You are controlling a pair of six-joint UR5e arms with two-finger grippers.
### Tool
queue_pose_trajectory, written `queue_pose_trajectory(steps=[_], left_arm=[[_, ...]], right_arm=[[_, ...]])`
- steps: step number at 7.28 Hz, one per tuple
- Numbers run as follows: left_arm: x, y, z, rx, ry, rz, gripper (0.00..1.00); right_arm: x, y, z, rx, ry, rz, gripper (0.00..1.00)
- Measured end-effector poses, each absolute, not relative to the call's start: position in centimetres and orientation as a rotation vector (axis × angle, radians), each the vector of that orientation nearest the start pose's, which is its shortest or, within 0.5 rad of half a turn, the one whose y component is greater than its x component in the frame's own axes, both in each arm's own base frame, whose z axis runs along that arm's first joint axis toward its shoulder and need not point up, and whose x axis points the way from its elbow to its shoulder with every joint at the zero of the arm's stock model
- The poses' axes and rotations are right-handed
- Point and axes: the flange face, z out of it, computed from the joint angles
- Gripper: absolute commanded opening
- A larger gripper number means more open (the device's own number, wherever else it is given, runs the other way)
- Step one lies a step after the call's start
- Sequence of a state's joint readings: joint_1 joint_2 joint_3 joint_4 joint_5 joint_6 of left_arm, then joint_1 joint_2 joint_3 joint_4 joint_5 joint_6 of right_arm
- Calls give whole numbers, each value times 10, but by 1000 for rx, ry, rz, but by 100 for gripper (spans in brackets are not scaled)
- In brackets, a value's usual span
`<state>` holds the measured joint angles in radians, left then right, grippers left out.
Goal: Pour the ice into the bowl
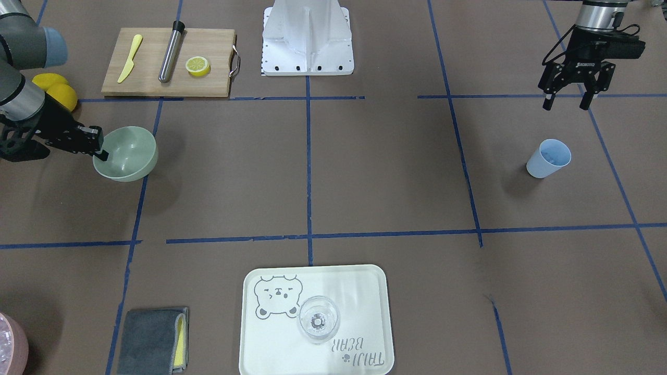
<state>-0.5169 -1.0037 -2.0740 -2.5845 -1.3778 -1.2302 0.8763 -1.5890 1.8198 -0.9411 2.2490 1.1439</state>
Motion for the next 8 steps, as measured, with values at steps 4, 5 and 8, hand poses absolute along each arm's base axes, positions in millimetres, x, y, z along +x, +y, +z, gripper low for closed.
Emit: queue_pose_trajectory(steps=[4,5,8], left_arm=[[204,-272,524,616,762,-261,99],[207,-272,532,634,741,-271,99],[221,-275,560,732,672,-339,99]], right_arm=[[-452,-426,270,-80,-1016,155,0],[-488,-419,237,-82,-1000,152,0],[-587,-417,162,-98,-980,187,0]])
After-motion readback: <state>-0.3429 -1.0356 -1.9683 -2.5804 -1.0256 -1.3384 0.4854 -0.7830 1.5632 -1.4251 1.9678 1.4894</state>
